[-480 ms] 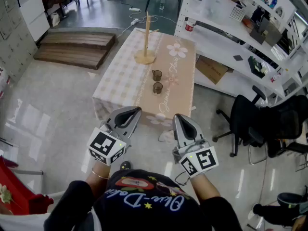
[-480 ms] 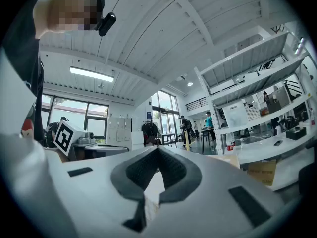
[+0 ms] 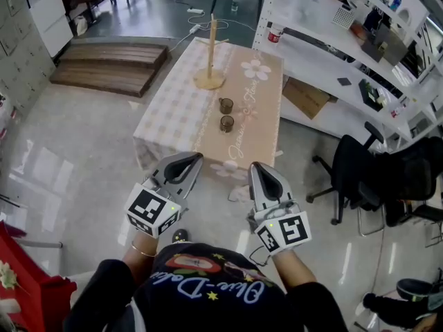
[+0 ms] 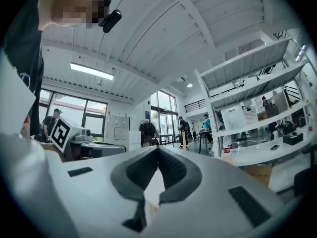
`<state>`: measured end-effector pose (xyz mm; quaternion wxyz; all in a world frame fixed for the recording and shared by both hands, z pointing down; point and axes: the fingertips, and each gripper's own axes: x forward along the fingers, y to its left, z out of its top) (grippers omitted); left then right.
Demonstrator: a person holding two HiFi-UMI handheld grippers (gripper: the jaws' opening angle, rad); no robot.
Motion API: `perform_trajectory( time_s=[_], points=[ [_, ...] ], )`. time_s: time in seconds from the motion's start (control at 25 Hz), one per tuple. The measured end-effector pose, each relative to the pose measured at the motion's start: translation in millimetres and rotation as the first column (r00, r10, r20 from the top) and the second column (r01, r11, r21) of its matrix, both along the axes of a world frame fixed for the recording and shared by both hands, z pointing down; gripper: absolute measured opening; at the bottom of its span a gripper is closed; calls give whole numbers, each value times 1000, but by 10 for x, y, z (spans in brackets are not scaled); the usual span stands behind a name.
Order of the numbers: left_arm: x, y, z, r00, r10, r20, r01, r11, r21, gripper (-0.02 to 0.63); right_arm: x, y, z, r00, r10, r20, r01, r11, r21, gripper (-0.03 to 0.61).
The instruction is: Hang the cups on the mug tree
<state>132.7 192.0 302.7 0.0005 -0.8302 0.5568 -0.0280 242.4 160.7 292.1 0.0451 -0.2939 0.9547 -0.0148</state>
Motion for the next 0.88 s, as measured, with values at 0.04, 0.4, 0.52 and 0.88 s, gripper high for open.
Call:
perform_trajectory(
  time_s=[0.04, 0.4, 0.52, 0.88],
  points=[
    [19, 13, -4, 1000, 2, -1, -2, 1000, 2, 8, 21, 4, -2, 1000, 4, 4, -4, 1000, -2, 8],
    [187, 118, -12, 1000, -5, 2, 5, 1000, 8, 8, 196, 80, 25, 1000, 2, 24, -2, 1000, -17, 9],
    [238, 164, -19, 1000, -5, 5, 5, 1000, 9, 8, 236, 120, 25, 1000, -1, 28, 1, 1000, -19, 9],
    [446, 271, -16, 1000, -19, 12, 19, 1000, 17, 8, 433, 223, 56, 999, -8, 35, 9, 1000, -27, 9]
  ],
)
